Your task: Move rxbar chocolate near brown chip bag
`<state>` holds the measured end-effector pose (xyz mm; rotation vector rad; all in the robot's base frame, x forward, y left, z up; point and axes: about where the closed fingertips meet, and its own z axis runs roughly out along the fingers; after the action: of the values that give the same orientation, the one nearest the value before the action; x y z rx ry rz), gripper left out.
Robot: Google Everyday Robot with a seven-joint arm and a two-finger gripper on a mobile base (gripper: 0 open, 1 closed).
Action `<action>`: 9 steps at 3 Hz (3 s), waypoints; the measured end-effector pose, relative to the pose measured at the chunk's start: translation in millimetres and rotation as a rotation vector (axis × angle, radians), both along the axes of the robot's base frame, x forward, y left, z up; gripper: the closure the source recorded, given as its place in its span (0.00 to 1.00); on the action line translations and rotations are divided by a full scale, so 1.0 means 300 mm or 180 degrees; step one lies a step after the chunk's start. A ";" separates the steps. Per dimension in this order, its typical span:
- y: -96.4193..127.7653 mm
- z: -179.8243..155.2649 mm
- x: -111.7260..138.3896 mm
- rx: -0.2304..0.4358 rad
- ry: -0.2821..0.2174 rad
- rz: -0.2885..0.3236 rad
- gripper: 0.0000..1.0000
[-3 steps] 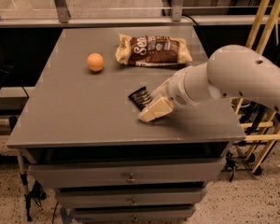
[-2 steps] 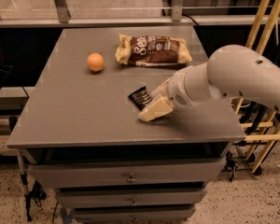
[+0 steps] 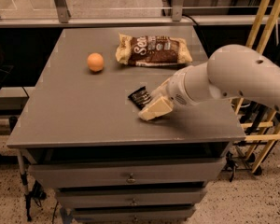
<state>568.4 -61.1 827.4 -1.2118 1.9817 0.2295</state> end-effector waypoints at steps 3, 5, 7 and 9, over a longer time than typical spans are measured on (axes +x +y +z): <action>0.000 0.002 0.000 0.0000 -0.0001 0.0000 1.00; 0.000 0.005 0.000 0.0000 -0.0002 0.0000 1.00; -0.001 0.010 0.000 0.0000 -0.0003 0.0000 1.00; 0.000 0.010 0.000 0.0000 -0.0004 0.0000 1.00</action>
Offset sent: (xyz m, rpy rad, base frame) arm 0.0510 -0.0777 0.2477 -0.0090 -0.4084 -0.0247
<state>568.6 -61.2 830.4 -1.2119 1.9806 0.2287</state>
